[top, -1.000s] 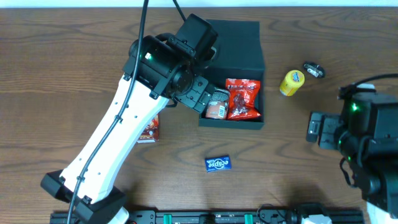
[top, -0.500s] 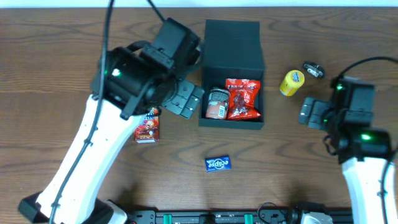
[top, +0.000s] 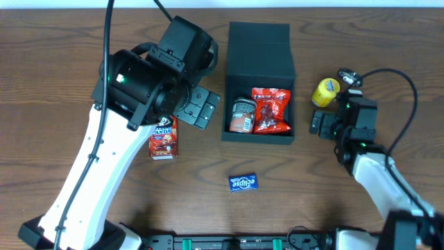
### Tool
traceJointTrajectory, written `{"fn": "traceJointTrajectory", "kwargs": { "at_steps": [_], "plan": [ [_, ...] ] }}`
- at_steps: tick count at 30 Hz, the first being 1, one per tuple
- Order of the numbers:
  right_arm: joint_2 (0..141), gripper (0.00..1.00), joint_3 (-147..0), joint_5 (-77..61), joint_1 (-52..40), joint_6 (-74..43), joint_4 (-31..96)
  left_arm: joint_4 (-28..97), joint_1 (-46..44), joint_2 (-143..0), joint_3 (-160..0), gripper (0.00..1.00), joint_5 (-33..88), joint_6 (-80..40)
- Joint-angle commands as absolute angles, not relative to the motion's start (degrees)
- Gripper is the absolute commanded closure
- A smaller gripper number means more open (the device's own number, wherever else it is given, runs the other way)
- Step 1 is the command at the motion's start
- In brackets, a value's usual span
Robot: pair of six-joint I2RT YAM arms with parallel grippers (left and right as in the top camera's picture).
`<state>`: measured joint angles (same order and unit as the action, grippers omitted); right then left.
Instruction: Pack container
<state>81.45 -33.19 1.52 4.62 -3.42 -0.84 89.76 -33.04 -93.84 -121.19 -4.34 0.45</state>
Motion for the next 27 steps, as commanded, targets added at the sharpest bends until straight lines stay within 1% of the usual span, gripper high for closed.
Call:
{"fn": "traceJointTrajectory", "kwargs": {
  "at_steps": [1, 8, 17, 27],
  "plan": [
    [86.87, 0.01, -33.06, 0.75, 5.21, -1.15, -5.5, 90.0, -32.64, -93.84, -120.95, 0.05, -4.91, 1.34],
    [96.42, 0.01, -33.15, -0.78, 5.21, 0.54, -18.33, 89.65, -32.64, -93.84, -120.95, 0.05, -4.91, 1.34],
    [100.18, 0.01, -33.39, -0.73, 5.23, 0.95, -27.46, 88.25, -32.64, -93.86, -120.95, 0.05, -4.89, 1.32],
    [102.35, 0.01, -37.63, -0.75, 5.23, 0.93, -28.53, 87.83, -32.64, -93.86, -120.95, 0.05, -4.89, 1.32]
  ]
}}
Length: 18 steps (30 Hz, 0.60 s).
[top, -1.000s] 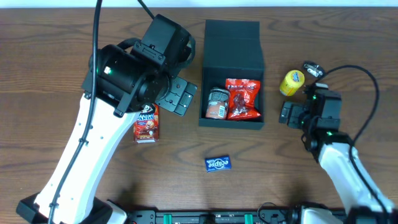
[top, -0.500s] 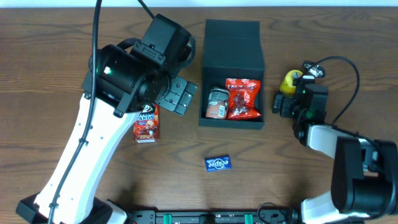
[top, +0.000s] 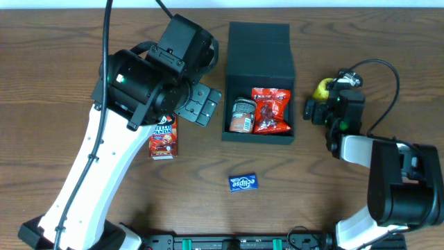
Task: Pack container
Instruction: 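Lower the right gripper onto the yellow Mentos container and grasp it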
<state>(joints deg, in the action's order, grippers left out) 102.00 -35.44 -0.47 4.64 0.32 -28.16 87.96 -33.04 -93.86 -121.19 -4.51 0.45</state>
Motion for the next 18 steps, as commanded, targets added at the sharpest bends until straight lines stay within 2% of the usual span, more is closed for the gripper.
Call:
{"fn": "traceJointTrajectory", "kwargs": {
  "at_steps": [1, 18],
  "plan": [
    [102.48, 0.01, -38.46, -0.97, 5.21, 0.93, -28.56, 87.81, -32.64, -93.86, -120.95, 0.05, -4.89, 1.32],
    [105.12, 0.01, -42.65, -2.0, 5.06, 0.91, -25.93, 87.59, -32.64, -93.86, -120.95, 0.05, -4.89, 1.32]
  ]
}}
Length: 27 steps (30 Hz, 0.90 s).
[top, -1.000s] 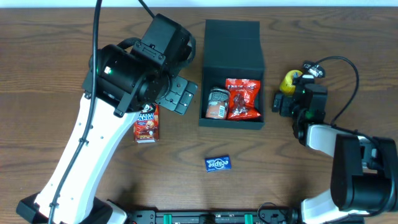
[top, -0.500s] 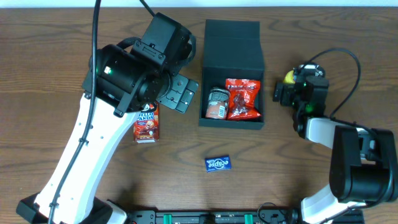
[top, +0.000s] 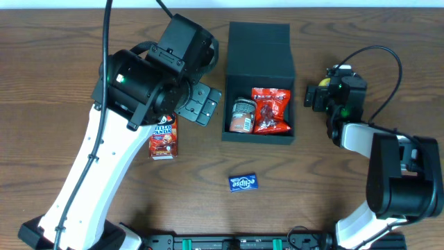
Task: Pack container
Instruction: 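Lower the right gripper onto the yellow Mentos container and grasp it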
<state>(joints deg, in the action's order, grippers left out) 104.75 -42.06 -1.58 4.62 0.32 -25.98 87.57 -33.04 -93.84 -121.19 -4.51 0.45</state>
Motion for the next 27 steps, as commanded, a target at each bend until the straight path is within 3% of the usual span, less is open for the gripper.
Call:
{"fn": "traceJointTrajectory", "kwargs": {
  "at_steps": [1, 3, 5, 7, 12, 15, 17, 27],
  "plan": [
    [105.12, 0.05, -42.65, -2.0, 5.06, 0.91, -25.93, 87.61, -32.64, -93.86, -120.95, 0.05, -4.89, 1.32],
    [105.12, 0.23, -42.65, -2.0, 5.06, 0.82, -25.87, 87.61, -32.64, -93.86, -120.95, 0.05, -4.89, 1.3],
    [105.12, 0.28, -42.65, -2.0, 4.95, -0.14, -25.58, 87.61, -32.64, -93.86, -120.95, 0.05, -4.89, 1.32],
    [105.12, 0.4, -42.65, -2.0, 4.89, -0.16, -24.97, 87.59, -32.64, -93.86, -120.95, 0.05, -4.89, 1.3],
    [105.12, 0.4, -42.65, -1.98, 4.84, -0.16, -24.38, 87.61, -32.64, -93.86, -120.95, 0.05, -4.89, 1.32],
    [105.12, 0.45, -42.63, -1.98, 4.84, -0.16, -24.18, 87.59, -32.64, -93.86, -120.95, 0.05, -4.89, 1.32],
    [105.12, 0.56, -42.63, -1.93, 4.84, -0.16, -23.73, 87.59, -32.64, -93.86, -120.95, 0.05, -4.89, 1.32],
    [105.12, 0.62, -42.63, -1.3, 4.86, -0.16, -23.57, 87.64, -32.64, -93.86, -120.95, 0.05, -4.89, 1.32]
  ]
}}
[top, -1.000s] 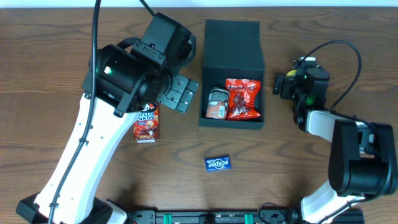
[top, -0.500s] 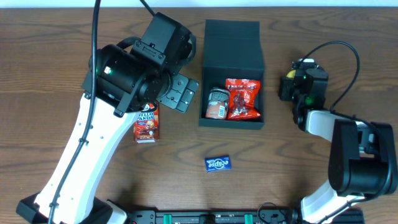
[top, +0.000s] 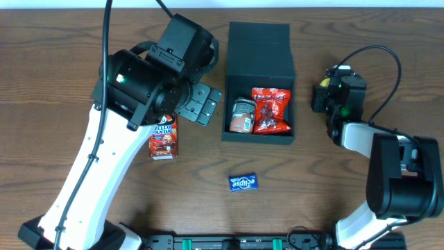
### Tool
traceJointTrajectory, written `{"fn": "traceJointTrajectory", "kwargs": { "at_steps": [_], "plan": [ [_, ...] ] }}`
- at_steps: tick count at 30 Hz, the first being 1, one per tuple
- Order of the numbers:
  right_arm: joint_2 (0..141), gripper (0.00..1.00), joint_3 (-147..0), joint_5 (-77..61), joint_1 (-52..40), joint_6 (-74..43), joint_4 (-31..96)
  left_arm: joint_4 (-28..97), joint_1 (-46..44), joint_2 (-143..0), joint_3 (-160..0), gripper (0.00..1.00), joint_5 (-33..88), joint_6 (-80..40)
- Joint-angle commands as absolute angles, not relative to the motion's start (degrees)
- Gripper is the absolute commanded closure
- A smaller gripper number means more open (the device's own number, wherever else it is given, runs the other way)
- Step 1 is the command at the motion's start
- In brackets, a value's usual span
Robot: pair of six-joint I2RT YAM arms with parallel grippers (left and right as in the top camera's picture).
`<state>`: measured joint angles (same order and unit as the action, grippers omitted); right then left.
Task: Pack container
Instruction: 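Lower the right gripper onto the yellow Mentos container and grasp it, then carry the Mentos container left and lower it into the box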
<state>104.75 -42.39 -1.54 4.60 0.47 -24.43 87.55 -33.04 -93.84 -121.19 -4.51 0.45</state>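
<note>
The black box (top: 258,48) stands open at the middle back, its lid flipped away. Inside are a small can (top: 242,114) and a red snack bag (top: 271,110). Left of the box lies a red carton (top: 164,137), partly under my left arm. A blue gum pack (top: 243,182) lies in front of the box. My left gripper (top: 201,104) hovers open and empty just left of the box. Over a yellow thing (top: 321,85), right of the box, sits my right gripper (top: 323,96). Only a sliver of that yellow thing shows, and the jaws are hidden.
The big white left arm (top: 97,173) crosses the left half of the wooden table (top: 62,83). A black cable (top: 378,55) loops above the right wrist. The right arm's base (top: 399,187) fills the front right corner.
My right gripper has shifted a touch to the right over the yellow thing, which shows about as little as before. The left arm, the box and the loose items have not moved.
At first my right gripper was in front of the yellow thing, which lay in full view right of the box. Then it was closer, half covering it. By now it sits on top of the thing. The left arm has stayed still throughout.
</note>
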Motion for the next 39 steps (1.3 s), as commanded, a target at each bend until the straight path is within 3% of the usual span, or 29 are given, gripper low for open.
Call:
{"fn": "traceJointTrajectory", "kwargs": {
  "at_steps": [1, 9, 16, 23, 32, 39],
  "plan": [
    [105.12, 0.63, -42.63, -0.82, 4.86, -0.16, -23.57, 87.64, -32.64, -93.86, -120.95, 0.05, -4.89, 1.34],
    [104.84, 0.99, -42.65, 1.5, 4.86, -0.16, -23.46, 87.94, -32.64, -93.86, -120.95, 0.05, -4.91, 1.34],
    [98.19, 0.99, -42.65, 1.5, 4.86, -4.95, -15.9, 88.64, -32.64, -93.86, -120.95, 0.05, -4.91, 1.32],
    [82.37, 0.99, -46.09, 1.41, 4.64, -5.41, 3.49, 89.52, -32.64, -93.84, -120.95, 0.05, -4.86, 1.28],
    [76.05, 0.99, -69.23, 0.84, -1.65, 2.31, 39.13, 89.97, -32.58, -91.74, -120.95, 0.05, -5.56, 0.45],
    [77.1, 0.99, -82.04, -4.14, -9.43, 22.92, 50.78, 91.5, -29.52, -84.88, -120.95, 0.05, -11.88, -5.48]
  ]
}}
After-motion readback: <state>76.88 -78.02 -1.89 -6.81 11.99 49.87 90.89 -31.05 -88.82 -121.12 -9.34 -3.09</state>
